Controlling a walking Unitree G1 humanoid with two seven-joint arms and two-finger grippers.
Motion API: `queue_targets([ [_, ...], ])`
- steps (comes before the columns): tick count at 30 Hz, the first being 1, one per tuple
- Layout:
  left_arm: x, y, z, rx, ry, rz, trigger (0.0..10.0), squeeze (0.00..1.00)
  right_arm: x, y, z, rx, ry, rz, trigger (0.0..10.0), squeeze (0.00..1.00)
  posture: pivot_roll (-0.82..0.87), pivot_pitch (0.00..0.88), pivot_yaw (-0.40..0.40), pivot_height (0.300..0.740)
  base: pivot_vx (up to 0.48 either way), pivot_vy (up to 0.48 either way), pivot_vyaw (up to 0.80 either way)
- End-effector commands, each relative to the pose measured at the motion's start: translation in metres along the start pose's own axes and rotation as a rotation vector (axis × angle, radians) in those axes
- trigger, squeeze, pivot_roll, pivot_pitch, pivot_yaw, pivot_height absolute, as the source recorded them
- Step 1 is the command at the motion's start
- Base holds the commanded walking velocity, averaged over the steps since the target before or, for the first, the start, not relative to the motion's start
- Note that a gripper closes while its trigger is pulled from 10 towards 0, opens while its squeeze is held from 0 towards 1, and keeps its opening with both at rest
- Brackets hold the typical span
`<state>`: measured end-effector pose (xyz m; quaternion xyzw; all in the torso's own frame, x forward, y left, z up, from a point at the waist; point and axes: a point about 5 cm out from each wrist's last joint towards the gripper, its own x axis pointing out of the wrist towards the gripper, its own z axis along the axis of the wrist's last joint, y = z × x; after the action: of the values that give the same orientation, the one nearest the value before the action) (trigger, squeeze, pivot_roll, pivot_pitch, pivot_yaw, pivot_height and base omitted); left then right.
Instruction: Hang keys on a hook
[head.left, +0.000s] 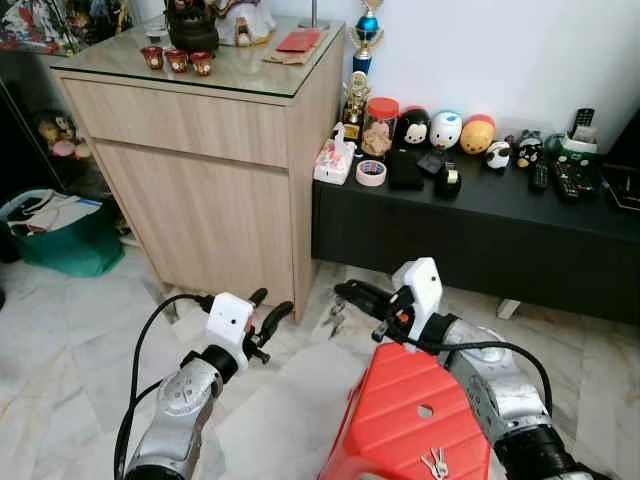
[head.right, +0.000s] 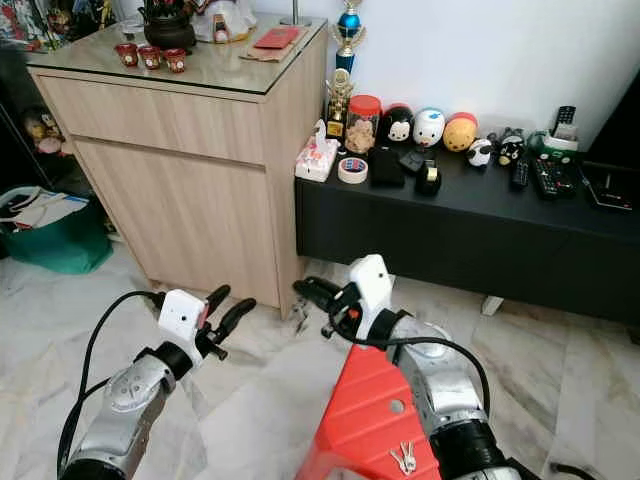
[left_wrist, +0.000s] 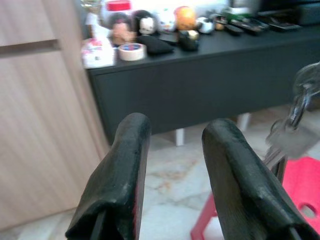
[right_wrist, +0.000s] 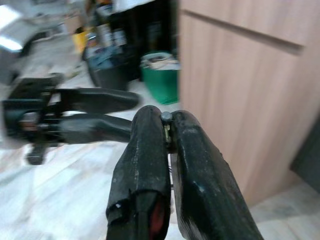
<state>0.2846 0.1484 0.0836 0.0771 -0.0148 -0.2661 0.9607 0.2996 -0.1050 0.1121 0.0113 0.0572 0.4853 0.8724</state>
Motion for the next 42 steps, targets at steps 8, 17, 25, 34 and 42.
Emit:
queue_targets([
  [8, -0.003, -0.021, 0.005, 0.051, 0.064, -0.207, 10.0, 0.00, -0.006, 0.000, 0.002, -0.052, 0.086, 0.059, 10.0, 0.00, 0.08, 0.000, -0.083, 0.740, 0.000, 0.000, 0.00],
  [17, -0.008, -0.028, 0.012, 0.076, 0.112, -0.302, 10.0, 0.00, -0.006, -0.004, 0.004, -0.072, 0.107, 0.032, 10.0, 0.00, 0.08, 0.000, -0.091, 0.740, 0.000, 0.000, 0.00],
  [25, -0.002, -0.031, 0.027, 0.056, 0.083, -0.300, 10.0, 0.00, 0.001, -0.007, 0.010, -0.094, 0.106, 0.012, 10.0, 0.00, 0.08, 0.002, -0.099, 0.740, 0.000, 0.000, 0.00],
  [34, 0.002, -0.030, 0.033, -0.003, 0.061, -0.231, 10.0, 1.00, 0.002, -0.012, 0.012, -0.091, 0.106, -0.027, 10.0, 0.00, 0.08, 0.016, -0.101, 0.740, 0.000, 0.000, 0.00],
  [42, 0.008, -0.032, 0.039, -0.020, 0.024, -0.206, 10.0, 1.00, 0.005, -0.014, 0.011, -0.090, 0.111, -0.048, 10.0, 0.00, 0.08, 0.021, -0.099, 0.740, 0.000, 0.000, 0.00],
])
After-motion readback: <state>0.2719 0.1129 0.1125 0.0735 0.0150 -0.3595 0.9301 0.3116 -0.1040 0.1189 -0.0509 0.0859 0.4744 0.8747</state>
